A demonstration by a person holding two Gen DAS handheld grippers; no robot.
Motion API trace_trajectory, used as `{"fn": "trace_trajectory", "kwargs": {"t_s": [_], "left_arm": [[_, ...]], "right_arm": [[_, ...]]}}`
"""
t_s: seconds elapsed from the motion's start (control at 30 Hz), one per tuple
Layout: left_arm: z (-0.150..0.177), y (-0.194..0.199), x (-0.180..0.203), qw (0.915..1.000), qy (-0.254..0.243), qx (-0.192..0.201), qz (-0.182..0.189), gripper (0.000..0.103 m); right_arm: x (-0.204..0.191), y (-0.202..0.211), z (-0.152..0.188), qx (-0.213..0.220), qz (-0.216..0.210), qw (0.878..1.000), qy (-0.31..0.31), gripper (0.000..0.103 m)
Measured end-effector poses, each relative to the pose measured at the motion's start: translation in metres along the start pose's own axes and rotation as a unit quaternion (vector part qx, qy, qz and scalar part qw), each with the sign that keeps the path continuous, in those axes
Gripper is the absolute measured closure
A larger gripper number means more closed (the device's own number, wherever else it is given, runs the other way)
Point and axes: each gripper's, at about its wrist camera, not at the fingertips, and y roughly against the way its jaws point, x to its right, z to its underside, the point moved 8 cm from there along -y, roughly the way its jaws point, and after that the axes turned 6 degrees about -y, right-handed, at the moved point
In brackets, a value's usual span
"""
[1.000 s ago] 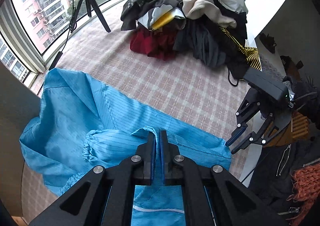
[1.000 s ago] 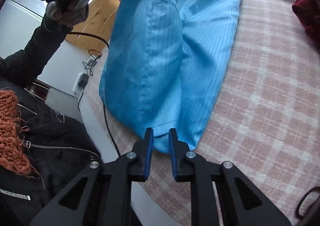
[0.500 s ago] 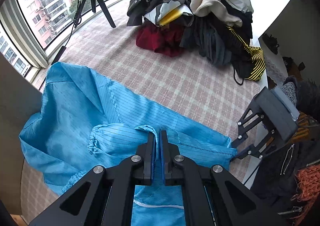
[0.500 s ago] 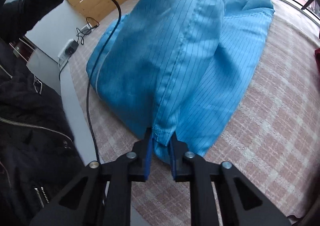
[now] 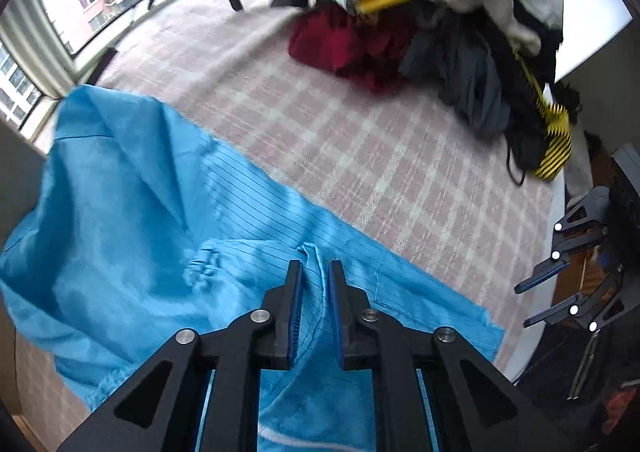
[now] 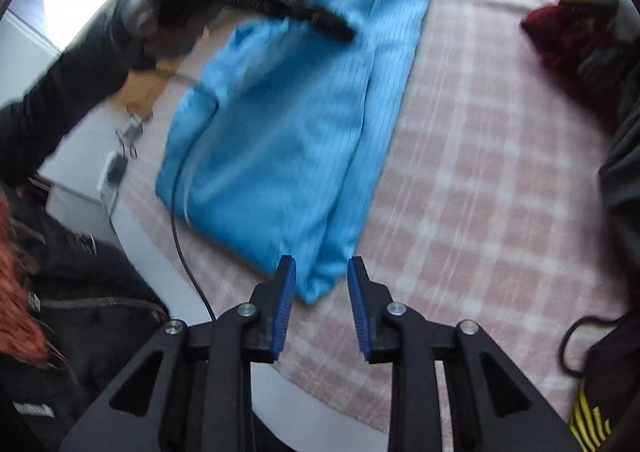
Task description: Fold clothes
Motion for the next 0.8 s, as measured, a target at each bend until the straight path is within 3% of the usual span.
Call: {"fn": "trace_trajectory", "kwargs": {"t_s": [0.03,0.1,0.17,0.27,0.3,0.33,0.43,0.57,0.67,0.8], "left_arm": [[-0.001,0.005,-0.002,1.0000,0.005,0.003,-0.001,0.081],[-0.001,0.017,-0.008,0.9998,0.016,0.010,-0.007,0.075],[0.014,0.049,-0.024,0.9983,0.035,0.029,-0.037,0.074],[0.037,0.098,-0.047,0.9929,0.064,0.057,-0.082,0.069],[0.048,0.114,-0.056,0.9903,0.077,0.065,-0.096,0.062],[0.067,0.125,-0.066,0.9868,0.099,0.070,-0.107,0.058],[0.152,0.139,-0.084,0.9703,0.198,0.072,-0.119,0.058],[0.261,0.106,-0.082,0.9352,0.343,0.057,-0.067,0.060],[0.292,0.074,-0.067,0.9146,0.399,0.068,-0.012,0.060],[0.282,0.050,-0.053,0.9120,0.400,0.087,0.023,0.061]], "right_arm": [[-0.002,0.002,-0.013,0.017,0.002,1.000,0.003,0.076],[-0.006,-0.001,-0.040,0.042,0.013,0.999,0.011,0.074],[-0.003,-0.014,-0.063,0.049,0.035,0.998,0.019,0.071],[0.006,-0.033,-0.087,0.050,0.038,0.998,0.000,0.058],[0.012,-0.038,-0.094,0.051,0.038,0.998,-0.011,0.058],[0.017,-0.042,-0.101,0.052,0.038,0.998,-0.021,0.058],[0.025,-0.052,-0.109,0.044,0.023,0.998,-0.043,0.056],[0.029,-0.061,-0.112,0.027,0.014,0.998,-0.054,0.053],[0.029,-0.067,-0.109,0.007,-0.014,0.997,-0.070,0.053],[0.027,-0.071,-0.104,-0.008,-0.026,0.997,-0.069,0.053]]}}
